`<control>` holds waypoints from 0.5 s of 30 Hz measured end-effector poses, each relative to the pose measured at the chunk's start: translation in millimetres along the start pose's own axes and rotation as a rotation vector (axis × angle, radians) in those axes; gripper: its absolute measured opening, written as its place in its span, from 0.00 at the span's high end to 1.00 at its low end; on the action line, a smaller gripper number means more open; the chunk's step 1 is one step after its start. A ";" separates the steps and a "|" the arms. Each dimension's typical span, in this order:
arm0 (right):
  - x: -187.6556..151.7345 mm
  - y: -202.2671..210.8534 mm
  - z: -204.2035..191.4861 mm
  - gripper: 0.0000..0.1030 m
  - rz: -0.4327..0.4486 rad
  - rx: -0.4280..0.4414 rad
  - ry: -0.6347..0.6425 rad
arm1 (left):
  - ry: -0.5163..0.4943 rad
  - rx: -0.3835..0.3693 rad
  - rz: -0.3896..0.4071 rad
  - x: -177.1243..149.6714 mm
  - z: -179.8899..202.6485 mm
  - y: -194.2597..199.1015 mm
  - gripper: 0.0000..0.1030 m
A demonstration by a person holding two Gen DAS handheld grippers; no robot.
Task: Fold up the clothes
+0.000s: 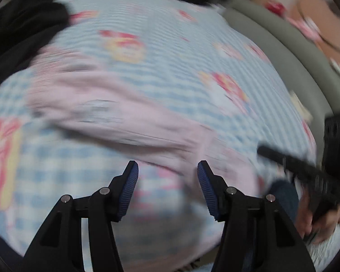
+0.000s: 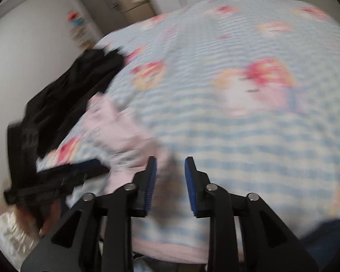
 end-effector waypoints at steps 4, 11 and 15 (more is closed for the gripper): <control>-7.8 -47.7 -34.2 0.52 -0.102 0.036 0.064 | 0.195 0.056 0.041 4.0 -61.1 7.1 0.45; -13.4 -90.1 -25.7 0.61 -0.141 -0.204 0.197 | 0.336 0.049 -0.026 14.0 -115.6 -12.2 0.43; -21.5 -78.6 -8.4 0.76 -0.104 -0.183 0.138 | 0.342 -0.053 0.005 34.3 -103.4 -14.6 0.42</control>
Point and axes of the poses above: each gripper's, at about its wrist camera, not at the fingertips, and y roughly against the way its jaws point, z to its right, x to its top, the point moved 4 cm from there along -y, roughly the way its jaws point, and after that the axes turned 6 degrees about x, right-handed, at the moved point
